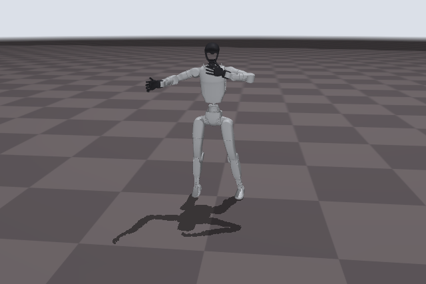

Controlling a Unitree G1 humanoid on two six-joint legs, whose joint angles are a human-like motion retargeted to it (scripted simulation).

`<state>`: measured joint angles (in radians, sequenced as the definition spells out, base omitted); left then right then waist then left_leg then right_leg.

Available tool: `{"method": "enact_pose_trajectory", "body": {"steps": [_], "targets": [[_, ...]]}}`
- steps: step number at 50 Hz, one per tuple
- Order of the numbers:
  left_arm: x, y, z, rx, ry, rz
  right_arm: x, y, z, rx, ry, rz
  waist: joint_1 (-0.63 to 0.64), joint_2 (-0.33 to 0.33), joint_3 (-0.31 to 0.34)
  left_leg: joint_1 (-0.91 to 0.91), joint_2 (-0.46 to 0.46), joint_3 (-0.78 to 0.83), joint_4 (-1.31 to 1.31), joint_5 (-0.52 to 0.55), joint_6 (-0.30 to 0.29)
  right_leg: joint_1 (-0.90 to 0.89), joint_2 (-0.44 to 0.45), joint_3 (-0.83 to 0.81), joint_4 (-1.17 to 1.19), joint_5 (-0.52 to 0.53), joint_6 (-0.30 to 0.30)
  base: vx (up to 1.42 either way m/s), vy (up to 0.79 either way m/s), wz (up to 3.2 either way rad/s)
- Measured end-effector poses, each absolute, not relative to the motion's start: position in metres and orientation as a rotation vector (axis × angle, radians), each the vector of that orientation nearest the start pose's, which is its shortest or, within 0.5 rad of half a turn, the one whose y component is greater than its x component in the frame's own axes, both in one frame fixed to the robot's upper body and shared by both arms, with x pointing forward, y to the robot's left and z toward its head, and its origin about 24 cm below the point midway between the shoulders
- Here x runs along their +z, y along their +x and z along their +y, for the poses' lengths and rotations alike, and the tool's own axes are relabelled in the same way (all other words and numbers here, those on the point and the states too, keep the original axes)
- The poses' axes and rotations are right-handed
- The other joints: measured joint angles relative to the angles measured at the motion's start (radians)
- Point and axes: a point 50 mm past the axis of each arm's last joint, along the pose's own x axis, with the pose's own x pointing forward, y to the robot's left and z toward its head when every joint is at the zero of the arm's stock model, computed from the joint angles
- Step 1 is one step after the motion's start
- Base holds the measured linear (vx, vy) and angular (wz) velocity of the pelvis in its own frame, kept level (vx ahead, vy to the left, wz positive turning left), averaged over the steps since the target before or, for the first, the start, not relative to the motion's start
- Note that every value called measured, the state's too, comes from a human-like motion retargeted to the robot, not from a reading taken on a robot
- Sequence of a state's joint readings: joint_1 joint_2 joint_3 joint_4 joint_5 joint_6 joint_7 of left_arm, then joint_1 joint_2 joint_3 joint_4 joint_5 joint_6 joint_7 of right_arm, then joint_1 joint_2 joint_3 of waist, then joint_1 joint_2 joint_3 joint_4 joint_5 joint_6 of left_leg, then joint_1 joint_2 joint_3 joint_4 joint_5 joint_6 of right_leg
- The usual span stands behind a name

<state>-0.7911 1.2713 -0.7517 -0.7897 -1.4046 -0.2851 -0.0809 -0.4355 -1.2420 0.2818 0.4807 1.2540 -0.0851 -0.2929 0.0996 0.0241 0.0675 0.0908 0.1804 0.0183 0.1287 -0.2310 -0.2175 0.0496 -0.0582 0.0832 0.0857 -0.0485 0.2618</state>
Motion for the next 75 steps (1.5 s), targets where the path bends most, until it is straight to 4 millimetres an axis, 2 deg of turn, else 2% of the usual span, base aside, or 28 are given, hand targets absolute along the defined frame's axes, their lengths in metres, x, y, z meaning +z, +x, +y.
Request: {"method": "enact_pose_trajectory", "body": {"steps": [2,3,5,7,11,13,17,20,23,26,29,32,36,38,41,44,45,48,52,55,57,60,64,68,70,71,73,75], "targets": [[0.266,0.166,0.085,-1.411,-0.07,-0.406,0.205,0.285,-0.39,-0.48,-0.008,-0.103,-0.002,0.001,-0.003,0.001,0.003,0.002,0.004,-0.005,-0.006,0.002,0.004,0.002,0.0,0.001,0.0,0.0,0.0,0.0],[0.264,0.165,0.085,-1.45,0.023,-0.428,0.21,0.284,-0.384,-0.35,-0.157,-0.061,-0.002,-0.002,-0.003,0.001,0.002,0.003,0.006,-0.006,-0.006,0.001,0.002,0.003,0.002,0.0,0.0,0.0,0.0,0.0],[0.261,0.181,0.096,-1.302,0.069,-0.437,0.22,0.285,-0.359,-0.318,-0.01,-0.206,-0.006,-0.001,-0.004,0.005,0.003,0.006,0.008,-0.01,-0.012,0.004,0.003,0.005,0.003,-0.002,0.0,0.0,0.0,0.0],[0.257,0.215,0.124,-1.045,0.156,-0.429,0.233,0.283,-0.318,-0.108,-0.061,-0.273,-0.009,0.003,-0.013,0.008,0.0,0.01,0.011,-0.014,-0.008,0.006,0.0,0.009,0.003,-0.004,0.0,0.0,0.0,0.0],[0.242,0.283,0.223,-0.401,0.276,-0.316,0.266,0.258,-0.213,0.407,-0.022,-0.443,-0.024,0.023,-0.038,0.012,-0.012,0.021,0.024,-0.023,0.01,0.01,-0.013,0.021,0.003,-0.012,0.0,0.04,0.04,-0.1],[0.228,0.301,0.286,-0.066,0.299,-0.221,0.278,0.231,-0.16,0.691,-0.019,-0.522,-0.038,0.032,-0.05,0.013,-0.022,0.026,0.029,-0.026,0.024,0.011,-0.024,0.028,0.002,-0.017,0.0,0.05,0.07,-0.13],[0.192,0.294,0.387,0.565,-0.044,-0.089,0.288,0.166,-0.09,1.127,-0.088,-0.708,-0.067,0.04,-0.063,0.019,-0.05,0.035,0.024,-0.02,0.056,0.01,-0.053,0.04,0.001,-0.025,0.0,0.03,0.07,-0.11],[0.183,0.279,0.413,0.786,-0.286,-0.117,0.287,0.144,-0.077,1.235,-0.167,-0.816,-0.078,0.044,-0.062,0.025,-0.056,0.041,0.02,-0.017,0.066,0.012,-0.059,0.045,0.0,-0.026,0.0,0.0,0.0,0.0],[0.192,0.28,0.387,0.579,-0.291,-0.177,0.286,0.165,-0.091,1.054,-0.277,-0.836,-0.078,0.051,-0.056,0.032,-0.046,0.043,0.019,-0.02,0.059,0.015,-0.048,0.045,0.002,-0.027,0.0,0.0,0.0,0.0],[0.205,0.283,0.324,0.171,-0.306,-0.194,0.279,0.214,-0.131,0.697,-0.419,-0.755,-0.068,0.048,-0.058,0.039,-0.034,0.045,0.014,-0.023,0.049,0.018,-0.036,0.044,0.004,-0.026,0.0,0.0,0.0,0.0],[0.228,0.27,0.238,-0.361,-0.293,-0.22,0.267,0.262,-0.195,0.309,-0.572,-0.599,-0.054,0.033,-0.065,0.043,-0.023,0.045,0.012,-0.029,0.035,0.019,-0.024,0.042,0.008,-0.026,0.0,0.0,0.0,0.0],[0.251,0.232,0.154,-0.897,-0.239,-0.282,0.247,0.295,-0.275,-0.054,-0.65,-0.365,-0.041,0.014,-0.071,0.045,-0.017,0.044,0.01,-0.033,0.026,0.02,-0.017,0.04,0.011,-0.027,0.0,0.0,0.0,0.0],[0.258,0.175,0.092,-1.426,-0.248,-0.276,0.224,0.303,-0.352,-0.413,-0.504,-0.137,-0.027,0.002,-0.069,0.048,-0.011,0.042,0.008,-0.034,0.014,0.023,-0.011,0.037,0.012,-0.024,0.0,0.0,0.0,0.0],[0.257,0.17,0.089,-1.476,-0.223,-0.276,0.227,0.3,-0.36,-0.466,-0.445,-0.159,-0.022,0.002,-0.064,0.049,-0.008,0.041,0.008,-0.034,0.008,0.025,-0.008,0.036,0.01,-0.022,0.0,0.0,0.0,0.0],[0.259,0.202,0.116,-1.199,-0.076,-0.356,0.243,0.295,-0.331,-0.319,-0.378,-0.301,-0.021,0.003,-0.054,0.047,-0.008,0.037,0.009,-0.031,0.005,0.027,-0.009,0.032,0.008,-0.022,0.0,0.0,0.0,0.0],[0.257,0.25,0.177,-0.763,0.075,-0.371,0.263,0.28,-0.269,0.057,-0.397,-0.429,-0.024,0.012,-0.049,0.04,-0.011,0.033,0.013,-0.029,0.009,0.026,-0.012,0.029,0.005,-0.021,0.0,0.0,0.0,0.0],[0.254,0.263,0.202,-0.621,0.118,-0.355,0.269,0.272,-0.247,0.211,-0.506,-0.457,-0.024,0.016,-0.049,0.036,-0.013,0.032,0.015,-0.028,0.014,0.024,-0.014,0.028,0.003,-0.021,0.0,0.0,0.0,0.0],[0.238,0.289,0.288,-0.101,0.068,-0.288,0.286,0.233,-0.172,0.501,-0.427,-0.693,-0.035,0.029,-0.048,0.028,-0.021,0.03,0.015,-0.022,0.026,0.02,-0.023,0.028,-0.002,-0.021,0.0,0.0,0.0,0.0],[0.201,0.287,0.378,0.481,-0.233,-0.186,0.287,0.173,-0.104,0.897,-0.435,-0.912,-0.05,0.038,-0.048,0.018,-0.041,0.026,0.007,-0.007,0.052,0.011,-0.044,0.027,-0.007,-0.021,0.0,0.0,0.0,0.0],[0.188,0.277,0.4,0.68,-0.352,-0.177,0.28,0.146,-0.086,1.097,-0.379,-0.931,-0.057,0.044,-0.048,0.012,-0.045,0.022,0.003,0.001,0.062,0.007,-0.048,0.024,-0.011,-0.019,0.0,0.0,0.0,0.0],[0.192,0.277,0.386,0.527,-0.207,-0.155,0.276,0.151,-0.088,1.091,-0.431,-0.904,-0.059,0.051,-0.05,0.009,-0.039,0.017,0.004,-0.001,0.057,0.007,-0.041,0.018,-0.011,-0.018,0.0,0.0,0.0,0.0],[0.204,0.279,0.327,0.198,-0.335,-0.212,0.273,0.19,-0.116,0.806,-0.516,-0.833,-0.053,0.051,-0.052,0.007,-0.03,0.011,-0.002,0.0,0.052,0.004,-0.032,0.011,-0.008,-0.019,0.0,0.0,0.0,0.0],[0.23,0.253,0.211,-0.517,-0.339,-0.231,0.266,0.255,-0.194,0.355,-0.599,-0.609,-0.04,0.038,-0.066,0.006,-0.01,0.004,-0.003,-0.008,0.029,0.004,-0.011,0.002,-0.004,-0.02,0.0,0.02,-0.04,0.07],[0.249,0.187,0.117,-1.194,-0.321,-0.236,0.247,0.294,-0.288,-0.07,-0.445,-0.331,-0.03,0.022,-0.077,0.007,0.001,-0.002,-0.004,-0.014,0.011,0.007,0.0,-0.005,0.0,-0.022,0.0,0.0,0.0,0.0],[0.259,0.158,0.095,-1.462,-0.182,-0.321,0.241,0.298,-0.332,-0.156,-0.582,-0.151,-0.017,0.015,-0.08,0.008,0.002,-0.003,-0.002,-0.016,0.008,0.009,0.001,-0.007,0.001,-0.022,0.0,0.0,0.0,0.0],[0.267,0.156,0.093,-1.461,-0.141,-0.394,0.242,0.297,-0.342,-0.282,-0.466,-0.195,-0.013,0.012,-0.079,0.01,0.004,-0.004,-0.002,-0.017,0.003,0.012,0.002,-0.008,0.001,-0.023,0.0,0.0,0.0,0.0],[0.28,0.162,0.098,-1.374,-0.038,-0.528,0.246,0.292,-0.353,-0.401,-0.385,-0.245,-0.003,0.008,-0.079,0.013,0.006,-0.004,0.0,-0.019,-0.003,0.017,0.004,-0.009,-0.001,-0.022,0.0,0.0,0.0,0.0],[0.29,0.185,0.117,-1.168,0.042,-0.599,0.257,0.288,-0.345,-0.369,-0.375,-0.323,0.004,0.006,-0.078,0.014,0.006,-0.005,0.003,-0.02,-0.005,0.021,0.003,-0.01,-0.003,-0.023,0.0,0.0,0.0,0.0]]}}
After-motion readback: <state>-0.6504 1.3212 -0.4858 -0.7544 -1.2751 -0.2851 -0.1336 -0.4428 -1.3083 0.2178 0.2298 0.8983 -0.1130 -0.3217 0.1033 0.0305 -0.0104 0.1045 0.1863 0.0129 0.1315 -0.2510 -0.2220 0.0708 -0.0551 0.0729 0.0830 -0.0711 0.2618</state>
